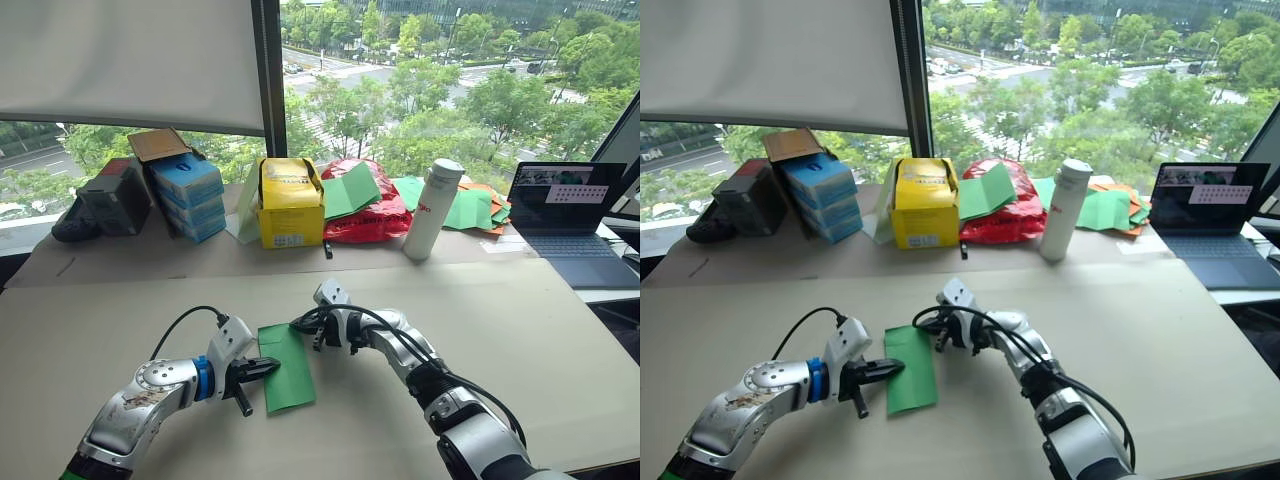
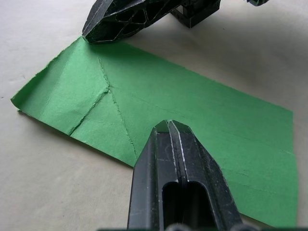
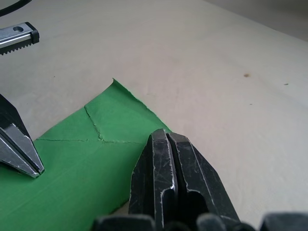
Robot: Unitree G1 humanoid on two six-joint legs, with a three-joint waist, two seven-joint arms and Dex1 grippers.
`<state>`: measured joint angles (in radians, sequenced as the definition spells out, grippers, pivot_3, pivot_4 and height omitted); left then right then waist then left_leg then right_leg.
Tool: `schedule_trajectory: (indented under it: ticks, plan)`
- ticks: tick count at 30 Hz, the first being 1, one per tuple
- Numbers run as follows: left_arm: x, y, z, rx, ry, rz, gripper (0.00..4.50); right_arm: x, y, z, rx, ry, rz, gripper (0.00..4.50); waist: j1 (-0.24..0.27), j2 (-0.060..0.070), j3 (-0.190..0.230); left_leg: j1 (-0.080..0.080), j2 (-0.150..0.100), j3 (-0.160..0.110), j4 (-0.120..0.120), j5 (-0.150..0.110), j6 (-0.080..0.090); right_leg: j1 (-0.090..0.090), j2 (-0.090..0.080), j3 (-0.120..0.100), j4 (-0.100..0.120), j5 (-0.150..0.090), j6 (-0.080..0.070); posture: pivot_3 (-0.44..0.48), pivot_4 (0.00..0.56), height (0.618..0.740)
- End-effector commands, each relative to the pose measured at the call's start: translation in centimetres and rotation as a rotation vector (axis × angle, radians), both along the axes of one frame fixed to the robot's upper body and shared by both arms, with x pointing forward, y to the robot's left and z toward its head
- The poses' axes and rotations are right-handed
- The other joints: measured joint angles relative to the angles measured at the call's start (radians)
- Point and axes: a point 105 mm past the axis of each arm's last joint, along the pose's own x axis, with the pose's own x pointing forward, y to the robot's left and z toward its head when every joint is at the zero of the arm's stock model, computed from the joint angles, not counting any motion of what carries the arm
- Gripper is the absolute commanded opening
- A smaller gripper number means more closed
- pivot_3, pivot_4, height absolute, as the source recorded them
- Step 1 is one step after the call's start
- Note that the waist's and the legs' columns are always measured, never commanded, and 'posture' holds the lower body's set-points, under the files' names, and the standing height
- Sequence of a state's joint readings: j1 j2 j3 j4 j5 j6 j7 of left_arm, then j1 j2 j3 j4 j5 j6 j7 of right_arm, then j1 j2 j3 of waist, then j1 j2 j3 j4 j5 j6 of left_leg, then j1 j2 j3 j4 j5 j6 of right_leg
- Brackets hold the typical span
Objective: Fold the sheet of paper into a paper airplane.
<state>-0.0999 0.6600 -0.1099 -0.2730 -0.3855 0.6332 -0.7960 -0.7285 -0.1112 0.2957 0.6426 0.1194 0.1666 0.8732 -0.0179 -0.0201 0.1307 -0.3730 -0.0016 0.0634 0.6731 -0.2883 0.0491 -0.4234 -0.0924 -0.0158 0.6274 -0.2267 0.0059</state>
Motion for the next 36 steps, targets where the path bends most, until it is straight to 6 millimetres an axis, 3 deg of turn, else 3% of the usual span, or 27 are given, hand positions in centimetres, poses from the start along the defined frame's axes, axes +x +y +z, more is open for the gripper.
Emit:
schedule_trajectory:
  ticks: [1, 8, 22, 28, 36]
  plan:
    - [-0.7, 0.2, -1.5, 0.034, 0.057, 0.006, 0.0, -0.7, 0.0, -0.7, -0.002, 0.007, 0.026, 0.05, 0.0, 0.0, 0.0, 0.0, 0.0, 0.0, 0.0, 0.0, -0.001, 0.0, 0.0, 0.0, 0.0, 0.0, 0.0, 0.0, 0.15, 0.74]
    - [-0.9, 0.2, -1.5, 0.033, 0.058, 0.008, 0.0, -3.3, -0.1, -1.7, 0.008, 0.047, 0.077, 0.05, 0.001, 0.0, 0.0, 0.0, 0.0, 0.0, -0.003, -0.002, -0.003, 0.0, 0.0, 0.0, -0.001, 0.0, 0.0, 0.0, 0.15, 0.74]
    - [-0.7, 0.0, -1.4, 0.034, 0.058, -0.002, 0.0, -9.2, -4.1, -3.2, -0.069, 0.135, 0.077, 0.05, 0.012, 0.0, 0.0, 0.0, 0.0, 0.0, -0.005, -0.003, -0.003, 0.0, 0.0, 0.0, -0.004, 0.0, 0.0, 0.0, 0.15, 0.74]
    - [-0.7, -0.1, -1.5, 0.041, 0.059, -0.009, 0.0, -12.4, -4.8, -4.7, -0.171, 0.186, 0.177, 0.05, 0.014, 0.0, -0.001, 0.0, 0.0, 0.0, -0.005, -0.002, -0.002, 0.0, 0.0, 0.0, -0.005, 0.0, 0.0, 0.0, 0.15, 0.74]
    - [-0.8, 0.0, -1.4, 0.043, 0.061, -0.013, 0.0, -13.3, -5.2, -5.4, -0.218, 0.197, 0.203, 0.05, 0.015, 0.0, -0.001, 0.0, 0.0, 0.0, -0.005, 0.0, 0.002, 0.001, 0.0, 0.0, -0.006, 0.0, 0.0, 0.0, 0.15, 0.74]
